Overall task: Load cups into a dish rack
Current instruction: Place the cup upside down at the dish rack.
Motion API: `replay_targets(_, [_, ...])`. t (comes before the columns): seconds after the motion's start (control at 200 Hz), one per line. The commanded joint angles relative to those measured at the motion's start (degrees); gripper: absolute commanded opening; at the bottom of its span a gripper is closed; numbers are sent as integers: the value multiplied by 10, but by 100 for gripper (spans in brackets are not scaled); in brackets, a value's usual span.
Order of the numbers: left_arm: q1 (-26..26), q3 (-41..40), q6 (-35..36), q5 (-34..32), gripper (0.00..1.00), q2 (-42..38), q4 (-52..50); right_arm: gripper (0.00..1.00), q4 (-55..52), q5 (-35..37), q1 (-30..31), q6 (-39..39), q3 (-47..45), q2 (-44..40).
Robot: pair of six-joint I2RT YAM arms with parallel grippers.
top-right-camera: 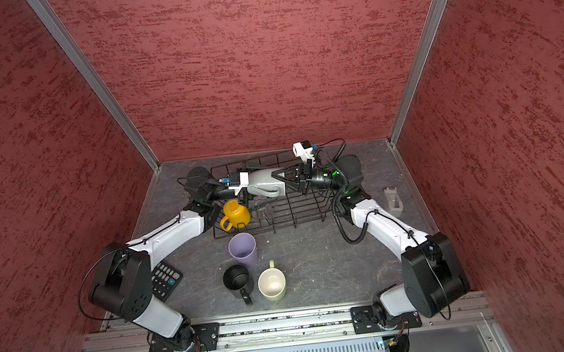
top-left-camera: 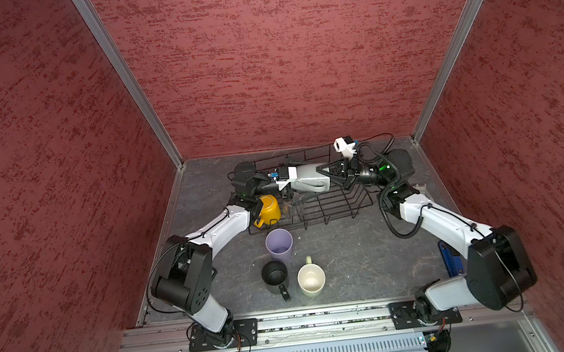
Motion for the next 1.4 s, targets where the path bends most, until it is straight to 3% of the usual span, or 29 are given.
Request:
replay_targets(0.0, [-13,6,-13,13,89,-4,27,0,31,19,10,18,-7,2])
replay_targets(0.391, [-15,8,-14,8,67,-3,13,0,31,22,10,17,-6,4])
replay_targets(0.536, [-15,9,-14,-1,49,-3,10,1,22,23,10,12,0,3])
replay_targets(0.601, [-14,8,-15,-4,45,-3,10,1,13,23,10,5,2,2])
replay_targets(0.852, [-15,6,-24,-16,28,-2,18,14,-3,25,6,-3,7,-4])
replay_targets(1.052, [-13,0,-40,-24,13,0,44,17,-14,28,0,-7,7,-12])
replay_targets(1.398, [-7,-4,-59,-26,4,0,61,34,-49,33,-14,-30,1,-33])
